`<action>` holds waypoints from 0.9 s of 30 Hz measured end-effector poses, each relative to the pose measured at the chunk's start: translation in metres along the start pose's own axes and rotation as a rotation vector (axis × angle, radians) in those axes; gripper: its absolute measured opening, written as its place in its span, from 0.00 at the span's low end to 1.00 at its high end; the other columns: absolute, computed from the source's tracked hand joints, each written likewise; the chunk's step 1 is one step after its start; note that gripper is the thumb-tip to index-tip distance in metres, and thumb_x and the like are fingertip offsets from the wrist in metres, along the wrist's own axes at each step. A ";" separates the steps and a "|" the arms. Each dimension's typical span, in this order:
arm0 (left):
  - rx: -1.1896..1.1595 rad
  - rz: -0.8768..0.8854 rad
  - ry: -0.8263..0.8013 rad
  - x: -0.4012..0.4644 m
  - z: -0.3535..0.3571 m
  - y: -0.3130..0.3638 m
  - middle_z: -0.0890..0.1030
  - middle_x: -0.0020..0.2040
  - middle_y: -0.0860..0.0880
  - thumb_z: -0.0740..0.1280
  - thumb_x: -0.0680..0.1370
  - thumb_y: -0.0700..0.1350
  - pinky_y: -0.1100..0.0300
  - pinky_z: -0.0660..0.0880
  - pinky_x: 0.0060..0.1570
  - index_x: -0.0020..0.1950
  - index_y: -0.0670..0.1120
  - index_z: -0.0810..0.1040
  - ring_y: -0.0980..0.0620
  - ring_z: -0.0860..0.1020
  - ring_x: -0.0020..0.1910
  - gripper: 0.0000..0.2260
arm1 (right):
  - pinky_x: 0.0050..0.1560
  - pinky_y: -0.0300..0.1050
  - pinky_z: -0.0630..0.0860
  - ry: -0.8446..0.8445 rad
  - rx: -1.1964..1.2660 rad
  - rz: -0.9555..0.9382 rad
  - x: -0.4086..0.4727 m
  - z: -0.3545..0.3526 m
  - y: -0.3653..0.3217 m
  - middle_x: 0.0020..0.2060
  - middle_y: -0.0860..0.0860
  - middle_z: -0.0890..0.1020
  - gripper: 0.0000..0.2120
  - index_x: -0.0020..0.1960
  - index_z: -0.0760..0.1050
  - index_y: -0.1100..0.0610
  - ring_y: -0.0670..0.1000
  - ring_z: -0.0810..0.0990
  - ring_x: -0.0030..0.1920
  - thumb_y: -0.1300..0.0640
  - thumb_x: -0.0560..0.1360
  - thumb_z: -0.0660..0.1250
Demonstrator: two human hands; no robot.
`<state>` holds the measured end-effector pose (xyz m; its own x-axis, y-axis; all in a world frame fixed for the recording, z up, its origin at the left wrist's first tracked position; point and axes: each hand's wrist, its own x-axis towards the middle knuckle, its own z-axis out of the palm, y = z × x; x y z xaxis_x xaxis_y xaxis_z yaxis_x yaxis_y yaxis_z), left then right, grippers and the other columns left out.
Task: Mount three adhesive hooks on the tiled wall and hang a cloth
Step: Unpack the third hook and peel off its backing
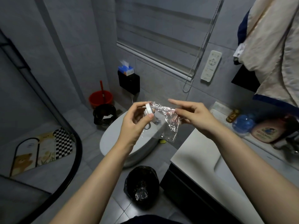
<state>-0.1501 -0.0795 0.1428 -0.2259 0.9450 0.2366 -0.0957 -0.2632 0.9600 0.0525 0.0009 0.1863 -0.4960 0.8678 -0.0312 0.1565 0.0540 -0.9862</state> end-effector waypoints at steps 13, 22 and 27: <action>-0.060 -0.075 -0.038 0.008 -0.022 0.013 0.82 0.56 0.45 0.68 0.70 0.53 0.59 0.73 0.51 0.61 0.47 0.77 0.49 0.79 0.57 0.21 | 0.57 0.54 0.80 0.101 -0.331 -0.132 0.014 0.004 0.018 0.44 0.49 0.87 0.20 0.43 0.85 0.54 0.52 0.85 0.49 0.71 0.75 0.58; 0.194 -0.025 0.003 0.021 -0.016 -0.010 0.83 0.52 0.44 0.72 0.75 0.37 0.55 0.79 0.45 0.59 0.41 0.78 0.49 0.82 0.52 0.13 | 0.48 0.36 0.77 0.022 -0.188 -0.149 0.037 0.005 0.018 0.44 0.54 0.86 0.12 0.45 0.84 0.61 0.48 0.84 0.47 0.68 0.76 0.62; 0.244 0.034 0.070 0.025 -0.018 -0.023 0.82 0.54 0.53 0.74 0.72 0.45 0.57 0.75 0.59 0.59 0.46 0.79 0.50 0.80 0.56 0.16 | 0.45 0.40 0.81 0.088 -0.222 -0.095 0.054 0.011 0.037 0.42 0.56 0.84 0.15 0.49 0.78 0.53 0.48 0.83 0.37 0.64 0.68 0.78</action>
<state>-0.1705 -0.0535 0.1239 -0.2926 0.9183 0.2667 0.1479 -0.2321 0.9614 0.0219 0.0440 0.1463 -0.4430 0.8927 0.0832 0.3016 0.2358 -0.9238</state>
